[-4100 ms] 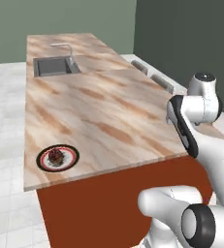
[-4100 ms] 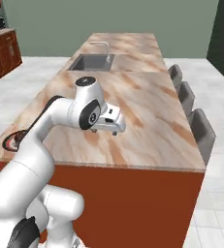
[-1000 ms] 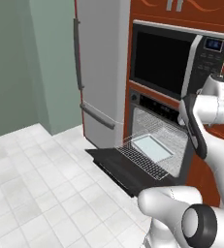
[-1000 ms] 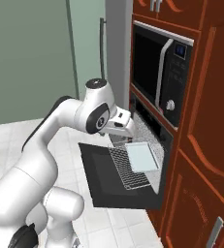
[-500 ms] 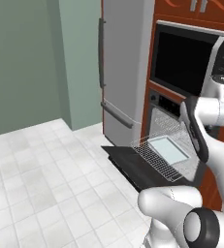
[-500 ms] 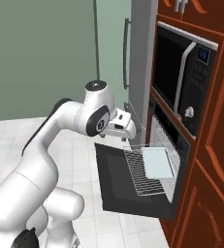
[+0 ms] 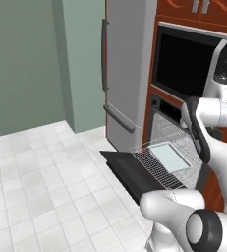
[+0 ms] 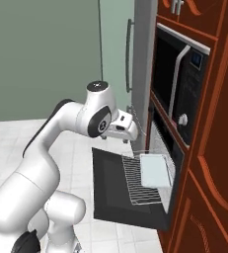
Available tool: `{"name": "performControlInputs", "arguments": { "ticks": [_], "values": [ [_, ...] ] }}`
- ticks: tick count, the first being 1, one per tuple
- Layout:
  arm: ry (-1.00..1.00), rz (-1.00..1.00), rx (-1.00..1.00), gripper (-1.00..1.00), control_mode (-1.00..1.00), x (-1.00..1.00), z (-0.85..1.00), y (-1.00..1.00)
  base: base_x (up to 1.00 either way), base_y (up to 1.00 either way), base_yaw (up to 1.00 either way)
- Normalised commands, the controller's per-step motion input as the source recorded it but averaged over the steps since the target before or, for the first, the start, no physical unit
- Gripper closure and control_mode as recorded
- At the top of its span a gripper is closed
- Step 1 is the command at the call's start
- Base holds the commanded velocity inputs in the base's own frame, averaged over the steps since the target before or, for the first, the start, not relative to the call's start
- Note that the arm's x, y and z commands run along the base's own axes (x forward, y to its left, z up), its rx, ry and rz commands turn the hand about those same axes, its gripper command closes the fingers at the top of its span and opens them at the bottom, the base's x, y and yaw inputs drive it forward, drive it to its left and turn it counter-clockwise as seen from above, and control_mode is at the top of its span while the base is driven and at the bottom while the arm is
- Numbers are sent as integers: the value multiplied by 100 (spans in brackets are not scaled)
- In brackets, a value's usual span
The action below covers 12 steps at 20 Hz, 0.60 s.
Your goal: Take the baked cake out of the oven and place it on the plate for cooling. Then close the oven door.
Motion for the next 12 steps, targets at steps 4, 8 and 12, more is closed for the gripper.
{"name": "performControlInputs", "arguments": {
  "ticks": [4,8,12],
  "values": [
    [0,0,0,-100,100,0,0,0,31,-3,14],
    [0,0,0,-100,100,0,0,0,44,-5,14],
    [0,0,0,-100,100,0,0,0,47,-14,12]
  ]
}}
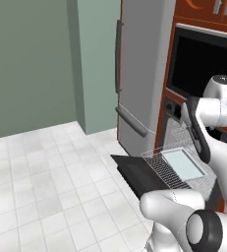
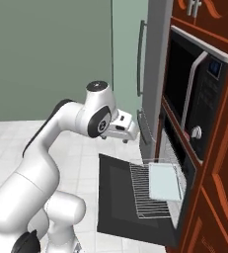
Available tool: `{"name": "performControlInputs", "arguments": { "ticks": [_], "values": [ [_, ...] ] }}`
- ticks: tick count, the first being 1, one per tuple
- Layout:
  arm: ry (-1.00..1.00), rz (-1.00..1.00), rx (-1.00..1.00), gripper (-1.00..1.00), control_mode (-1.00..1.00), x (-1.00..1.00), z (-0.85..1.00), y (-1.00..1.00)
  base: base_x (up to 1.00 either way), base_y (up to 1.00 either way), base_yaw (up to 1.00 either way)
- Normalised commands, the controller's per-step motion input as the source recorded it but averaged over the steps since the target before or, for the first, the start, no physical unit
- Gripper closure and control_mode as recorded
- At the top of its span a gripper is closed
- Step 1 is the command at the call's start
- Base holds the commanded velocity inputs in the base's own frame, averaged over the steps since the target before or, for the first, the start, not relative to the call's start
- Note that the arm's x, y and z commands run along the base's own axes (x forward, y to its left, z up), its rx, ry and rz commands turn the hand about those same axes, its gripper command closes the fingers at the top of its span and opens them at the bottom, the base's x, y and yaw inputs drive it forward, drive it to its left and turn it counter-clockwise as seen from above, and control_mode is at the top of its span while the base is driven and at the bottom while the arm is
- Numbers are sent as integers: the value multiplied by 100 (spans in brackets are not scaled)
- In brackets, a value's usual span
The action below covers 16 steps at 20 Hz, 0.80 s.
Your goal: Take the baked cake out of the oven and place it on the plate for cooling. Then close the oven door.
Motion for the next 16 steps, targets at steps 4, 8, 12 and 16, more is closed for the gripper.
{"name": "performControlInputs", "arguments": {
  "ticks": [4,8,12,16],
  "values": [
    [0,0,0,-100,100,0,0,0,18,-24,6],
    [0,0,0,-100,100,0,0,0,3,-34,0],
    [0,0,0,-100,100,0,0,0,9,-49,1],
    [0,0,0,-100,100,0,0,0,2,-43,0]
  ]
}}
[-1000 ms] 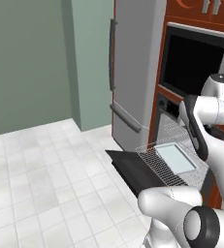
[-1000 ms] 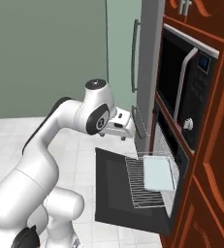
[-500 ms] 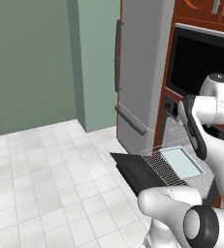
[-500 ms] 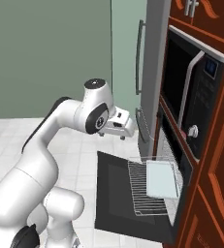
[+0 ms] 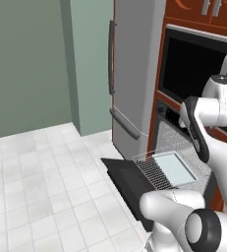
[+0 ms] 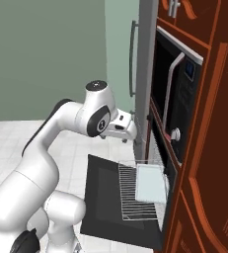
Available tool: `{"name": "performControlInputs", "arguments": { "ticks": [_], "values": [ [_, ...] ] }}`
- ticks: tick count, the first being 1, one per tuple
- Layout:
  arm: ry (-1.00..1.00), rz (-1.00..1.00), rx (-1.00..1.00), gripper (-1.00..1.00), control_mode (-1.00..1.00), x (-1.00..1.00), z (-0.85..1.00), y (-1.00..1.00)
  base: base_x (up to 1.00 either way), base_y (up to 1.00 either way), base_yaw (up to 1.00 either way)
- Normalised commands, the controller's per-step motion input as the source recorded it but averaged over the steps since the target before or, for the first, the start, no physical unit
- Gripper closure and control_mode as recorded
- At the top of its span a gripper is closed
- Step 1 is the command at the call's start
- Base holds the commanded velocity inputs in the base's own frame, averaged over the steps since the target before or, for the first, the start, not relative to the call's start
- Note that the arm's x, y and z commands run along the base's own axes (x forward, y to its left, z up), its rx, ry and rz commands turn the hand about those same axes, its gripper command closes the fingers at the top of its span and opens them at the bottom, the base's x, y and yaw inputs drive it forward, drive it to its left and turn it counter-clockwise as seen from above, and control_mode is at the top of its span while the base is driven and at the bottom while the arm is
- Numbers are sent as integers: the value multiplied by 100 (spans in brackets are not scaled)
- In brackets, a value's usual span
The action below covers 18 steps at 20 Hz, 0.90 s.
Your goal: Take the baked cake out of the oven and place it on the plate for cooling. Then close the oven door.
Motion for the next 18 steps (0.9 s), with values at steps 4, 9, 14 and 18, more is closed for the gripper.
{"name": "performControlInputs", "arguments": {
  "ticks": [4,9,14,18],
  "values": [
    [0,0,0,-100,100,0,0,0,0,-27,0],
    [0,0,0,-100,100,0,0,0,0,-8,0],
    [0,0,0,-100,100,0,0,0,0,0,0],
    [0,0,0,-100,100,0,0,0,0,0,0]
  ]
}}
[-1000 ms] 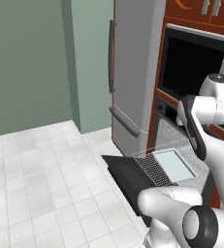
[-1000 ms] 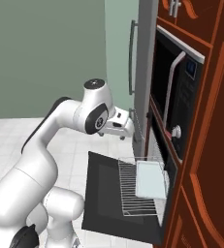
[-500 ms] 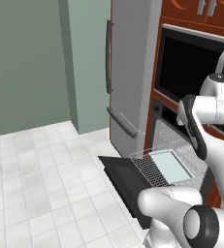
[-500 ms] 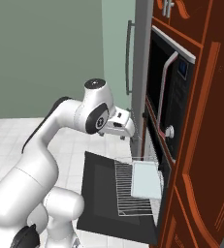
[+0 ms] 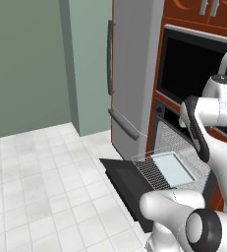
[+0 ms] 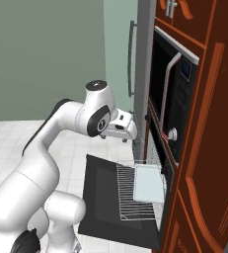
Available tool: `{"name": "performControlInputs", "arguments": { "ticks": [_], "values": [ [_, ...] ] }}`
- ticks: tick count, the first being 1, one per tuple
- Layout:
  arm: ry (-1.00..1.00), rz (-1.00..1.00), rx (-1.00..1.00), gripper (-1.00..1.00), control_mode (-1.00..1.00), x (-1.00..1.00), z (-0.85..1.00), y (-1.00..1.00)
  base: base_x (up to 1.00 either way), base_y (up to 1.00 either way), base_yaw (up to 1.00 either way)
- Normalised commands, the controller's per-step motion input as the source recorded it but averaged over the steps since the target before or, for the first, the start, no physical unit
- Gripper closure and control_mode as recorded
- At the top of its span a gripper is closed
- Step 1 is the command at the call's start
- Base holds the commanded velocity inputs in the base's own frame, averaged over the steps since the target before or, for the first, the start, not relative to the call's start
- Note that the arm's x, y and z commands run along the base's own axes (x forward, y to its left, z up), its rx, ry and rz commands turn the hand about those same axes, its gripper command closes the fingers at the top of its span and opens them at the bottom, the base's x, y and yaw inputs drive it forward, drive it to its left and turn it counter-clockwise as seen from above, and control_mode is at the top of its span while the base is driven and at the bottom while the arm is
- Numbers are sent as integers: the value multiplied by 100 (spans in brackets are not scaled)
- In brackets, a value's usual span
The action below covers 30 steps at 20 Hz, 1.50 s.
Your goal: Take the baked cake out of the oven and place it on the plate for cooling. Then close the oven door.
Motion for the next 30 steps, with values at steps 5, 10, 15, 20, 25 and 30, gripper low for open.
{"name": "performControlInputs", "arguments": {
  "ticks": [5,10,15,20,25,30],
  "values": [
    [0,0,0,-100,100,0,0,0,0,0,0],
    [0,1,0,-100,-100,-4,-14,12,0,0,0],
    [0,2,-6,-100,-100,-1,-43,58,0,0,0],
    [0,1,-6,-100,-100,0,-43,56,0,0,0],
    [0,0,-2,-100,-100,0,-38,27,0,0,0],
    [0,0,-2,-100,-100,3,-36,1,0,0,0]
  ]
}}
